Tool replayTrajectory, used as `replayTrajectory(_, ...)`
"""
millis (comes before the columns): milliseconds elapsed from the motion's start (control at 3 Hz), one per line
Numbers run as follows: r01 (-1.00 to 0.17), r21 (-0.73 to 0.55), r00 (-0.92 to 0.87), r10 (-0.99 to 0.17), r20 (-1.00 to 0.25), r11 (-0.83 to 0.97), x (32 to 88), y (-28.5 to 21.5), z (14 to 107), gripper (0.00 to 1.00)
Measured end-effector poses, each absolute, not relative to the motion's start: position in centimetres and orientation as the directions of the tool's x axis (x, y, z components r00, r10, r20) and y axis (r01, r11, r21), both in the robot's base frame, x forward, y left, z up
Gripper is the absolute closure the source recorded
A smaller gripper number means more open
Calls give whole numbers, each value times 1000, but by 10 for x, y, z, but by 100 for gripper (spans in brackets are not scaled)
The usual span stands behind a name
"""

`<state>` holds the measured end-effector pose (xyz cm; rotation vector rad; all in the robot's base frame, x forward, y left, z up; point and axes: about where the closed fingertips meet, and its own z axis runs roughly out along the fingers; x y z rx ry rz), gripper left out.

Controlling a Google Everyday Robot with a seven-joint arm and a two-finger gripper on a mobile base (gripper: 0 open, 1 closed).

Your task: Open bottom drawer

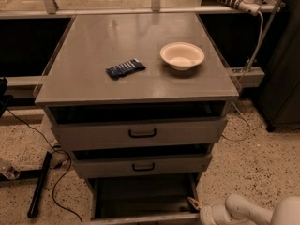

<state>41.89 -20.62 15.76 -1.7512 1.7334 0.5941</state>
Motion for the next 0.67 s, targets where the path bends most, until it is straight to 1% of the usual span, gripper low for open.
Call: replayTrajectory(667, -994, -108, 60, -718, -693, 21, 420, -206, 164, 0)
